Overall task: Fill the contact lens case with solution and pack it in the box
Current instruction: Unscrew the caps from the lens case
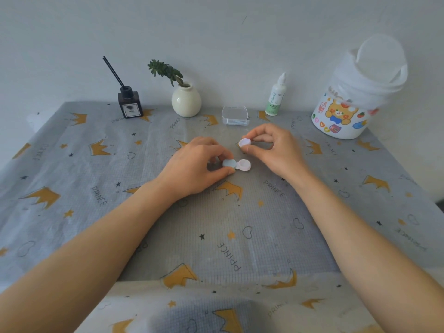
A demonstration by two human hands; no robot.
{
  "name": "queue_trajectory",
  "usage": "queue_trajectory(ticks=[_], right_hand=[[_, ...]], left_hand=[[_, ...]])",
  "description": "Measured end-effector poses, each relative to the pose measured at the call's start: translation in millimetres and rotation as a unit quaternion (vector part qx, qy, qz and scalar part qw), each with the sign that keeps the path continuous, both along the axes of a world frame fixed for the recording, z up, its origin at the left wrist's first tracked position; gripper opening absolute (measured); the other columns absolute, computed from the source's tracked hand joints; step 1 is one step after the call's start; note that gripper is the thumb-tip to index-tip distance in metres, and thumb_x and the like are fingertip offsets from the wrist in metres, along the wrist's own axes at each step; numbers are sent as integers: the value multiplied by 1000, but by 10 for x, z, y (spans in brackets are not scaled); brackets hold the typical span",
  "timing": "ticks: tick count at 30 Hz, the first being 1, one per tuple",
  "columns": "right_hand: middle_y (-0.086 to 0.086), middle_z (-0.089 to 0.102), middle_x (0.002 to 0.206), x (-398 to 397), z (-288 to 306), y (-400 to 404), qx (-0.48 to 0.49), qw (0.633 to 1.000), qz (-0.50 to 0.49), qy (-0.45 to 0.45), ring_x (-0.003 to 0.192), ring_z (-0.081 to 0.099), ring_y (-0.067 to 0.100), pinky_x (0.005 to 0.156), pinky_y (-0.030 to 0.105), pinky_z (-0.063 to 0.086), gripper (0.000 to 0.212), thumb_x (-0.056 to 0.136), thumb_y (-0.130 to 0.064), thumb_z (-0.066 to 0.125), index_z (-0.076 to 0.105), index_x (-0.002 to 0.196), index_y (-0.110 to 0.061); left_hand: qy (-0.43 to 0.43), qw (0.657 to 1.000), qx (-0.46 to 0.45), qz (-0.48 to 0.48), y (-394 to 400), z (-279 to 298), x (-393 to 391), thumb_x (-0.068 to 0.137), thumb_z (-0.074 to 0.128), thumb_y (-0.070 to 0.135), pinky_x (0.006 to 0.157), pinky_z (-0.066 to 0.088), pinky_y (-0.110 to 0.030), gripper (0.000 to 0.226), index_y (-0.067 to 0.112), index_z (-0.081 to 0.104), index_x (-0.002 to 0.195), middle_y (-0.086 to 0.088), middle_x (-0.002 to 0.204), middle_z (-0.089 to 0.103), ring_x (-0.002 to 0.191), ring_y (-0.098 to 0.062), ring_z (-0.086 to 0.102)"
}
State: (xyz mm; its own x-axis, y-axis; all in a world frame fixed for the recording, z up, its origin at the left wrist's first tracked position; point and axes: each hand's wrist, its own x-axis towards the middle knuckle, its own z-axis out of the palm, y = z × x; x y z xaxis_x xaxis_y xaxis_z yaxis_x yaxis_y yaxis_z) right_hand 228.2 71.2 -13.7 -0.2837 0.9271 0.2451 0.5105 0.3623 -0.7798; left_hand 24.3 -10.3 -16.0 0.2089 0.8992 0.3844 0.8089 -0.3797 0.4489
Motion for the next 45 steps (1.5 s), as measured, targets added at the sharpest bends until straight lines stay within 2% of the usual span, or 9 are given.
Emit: queue_trajectory(ticks=[8, 13, 16, 19, 24, 28, 35, 42, 45], right_hand=[[-14, 75, 101, -24, -29, 38, 4, 999, 5, -35, 88, 56, -23, 73, 7, 35, 20, 81, -37, 80, 69, 96, -30], [-20, 72, 98, -8, 19, 12, 1, 1000, -2, -22, 92, 55, -25, 77, 7, 35, 24, 79, -40, 81, 69, 96, -29], [-18, 72, 102, 18, 57, -27, 8, 1000, -11, 9, 99, 61, -14, 78, 14, 38, 20, 80, -37, 80, 70, 95, -28], [-22, 72, 96, 75, 85, -97, 13, 1000, -1, 17, 99, 61, -8, 78, 17, 40, 20, 80, -43, 78, 71, 95, -32], [-24, 70, 100, 186, 47, -214, -24, 996, 76, -50, 102, 56, -5, 74, 18, 38, 36, 74, -48, 82, 70, 108, -41], [-22, 68, 101, 194, 3, -254, 4, 991, 88, -101, 106, 51, 5, 74, 19, 35, 43, 75, -44, 82, 69, 115, -36], [-24, 65, 86, 164, -14, -258, 28, 989, 102, -101, 97, 50, 3, 76, 19, 34, 22, 78, -38, 81, 74, 98, -35], [-24, 65, 84, 166, 2, -249, 42, 987, 107, -109, 95, 50, -3, 73, 10, 32, 16, 79, -38, 81, 73, 93, -40], [-24, 65, 84, 171, 17, -249, 44, 987, 110, -110, 94, 51, -1, 73, 11, 33, 19, 78, -37, 81, 68, 89, -46]], left_hand=[[-4, 1000, 0, -3, -3, 8, 2, 85, 71, 42, 74, 48, -27, 24, 28, 71, 106, 12, 90, 54, 87, -9, 54], [-7, 1000, -1, -2, -16, 16, 11, 85, 71, 41, 75, 50, -31, 25, 27, 72, 106, 12, 91, 55, 88, -10, 54], [-10, 1000, -3, -3, -20, 23, 15, 86, 71, 40, 76, 51, -34, 25, 26, 72, 106, 10, 91, 56, 88, -11, 55], [-10, 1000, -5, -3, -22, 26, 16, 86, 71, 40, 76, 52, -35, 25, 27, 72, 106, 9, 92, 57, 89, -11, 55], [-9, 1000, -4, -2, -19, 23, 17, 86, 71, 41, 76, 51, -33, 26, 26, 71, 107, 10, 93, 58, 90, -11, 55], [-8, 1000, -3, -1, -21, 23, 17, 85, 71, 41, 75, 50, -31, 27, 25, 72, 107, 10, 92, 58, 90, -10, 55], [-2, 1000, -4, 1, -29, 24, 22, 86, 71, 40, 74, 48, -28, 25, 25, 71, 106, 11, 92, 56, 90, -11, 55], [-16, 1000, -3, -20, -36, 14, 31, 84, 70, 40, 84, 50, -34, 33, 25, 66, 113, 8, 108, 61, 99, -11, 54], [0, 999, -9, -46, -35, 16, 39, 88, 67, 33, 88, 48, -39, 29, 25, 68, 116, 4, 107, 62, 100, -15, 55]])
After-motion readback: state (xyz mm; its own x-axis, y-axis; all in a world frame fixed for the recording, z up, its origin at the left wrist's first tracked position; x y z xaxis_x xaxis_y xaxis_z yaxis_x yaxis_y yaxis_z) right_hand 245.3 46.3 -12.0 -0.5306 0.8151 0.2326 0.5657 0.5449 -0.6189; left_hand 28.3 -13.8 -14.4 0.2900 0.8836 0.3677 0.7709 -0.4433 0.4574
